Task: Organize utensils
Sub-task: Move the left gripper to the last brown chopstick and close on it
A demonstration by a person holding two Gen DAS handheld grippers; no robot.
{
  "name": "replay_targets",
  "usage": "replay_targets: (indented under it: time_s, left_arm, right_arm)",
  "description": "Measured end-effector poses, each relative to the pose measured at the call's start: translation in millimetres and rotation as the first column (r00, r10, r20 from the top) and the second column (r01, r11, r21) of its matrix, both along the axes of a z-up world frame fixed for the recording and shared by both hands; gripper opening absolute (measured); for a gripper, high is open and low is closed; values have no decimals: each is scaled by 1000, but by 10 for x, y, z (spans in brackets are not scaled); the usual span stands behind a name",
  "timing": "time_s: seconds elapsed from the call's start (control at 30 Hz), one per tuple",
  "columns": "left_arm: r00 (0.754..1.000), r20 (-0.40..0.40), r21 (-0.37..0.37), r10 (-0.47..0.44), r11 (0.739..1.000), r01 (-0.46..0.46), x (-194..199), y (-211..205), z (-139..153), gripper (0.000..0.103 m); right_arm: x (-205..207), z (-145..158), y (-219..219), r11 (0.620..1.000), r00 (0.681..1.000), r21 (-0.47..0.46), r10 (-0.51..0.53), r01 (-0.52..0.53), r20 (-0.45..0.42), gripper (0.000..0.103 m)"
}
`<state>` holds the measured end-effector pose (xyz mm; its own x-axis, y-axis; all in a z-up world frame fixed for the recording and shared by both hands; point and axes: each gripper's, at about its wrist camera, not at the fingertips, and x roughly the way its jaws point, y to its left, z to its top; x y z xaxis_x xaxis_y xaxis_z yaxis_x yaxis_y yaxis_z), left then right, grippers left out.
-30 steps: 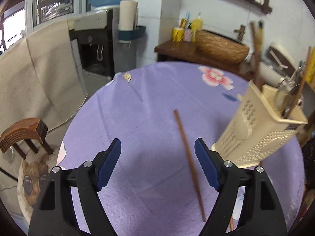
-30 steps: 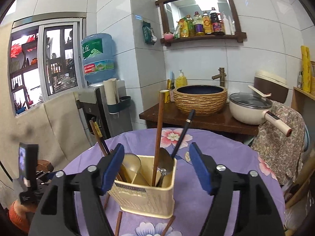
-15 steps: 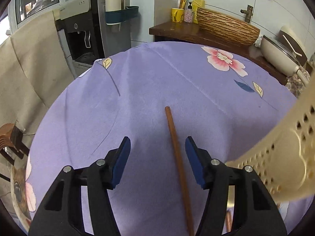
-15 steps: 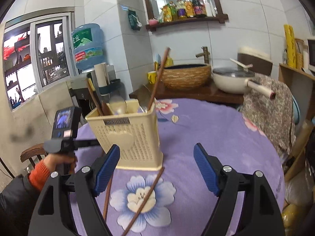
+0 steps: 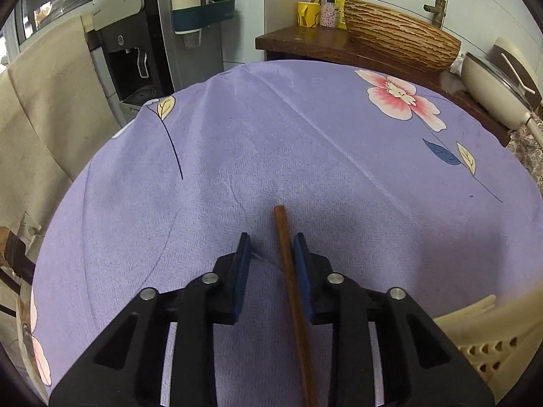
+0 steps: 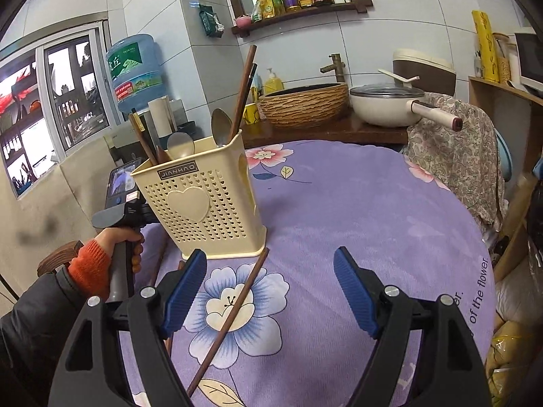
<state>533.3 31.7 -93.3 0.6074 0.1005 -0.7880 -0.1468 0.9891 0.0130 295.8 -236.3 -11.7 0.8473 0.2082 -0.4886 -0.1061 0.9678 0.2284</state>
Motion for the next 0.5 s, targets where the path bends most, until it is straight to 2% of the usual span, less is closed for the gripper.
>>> replay_targets:
  time_s: [0.13,0.23,0.4,0.5]
  left_arm:
    - [1000,3,23,-13,1000,13,13,-64,-1,9]
    - [1000,16,57,-6,998,5,4,-122,-13,9]
    - [1000,11,-5,1,1000,-1,-35,-33,15,8]
    - [999,37,-44,5,999,-4,-148,51,112,8]
  right_arm:
    - [-12,-55,-10,1000,1000,9,-4,4,-13,76]
    - [-13,-85,-32,1000,1000,16,-9,9,-22,76]
    - [-45,-77,-55,1000,1000,24,-17,18,-21,76]
    - [-56,-64,-76,999,1000,27,-21,21,-17,76]
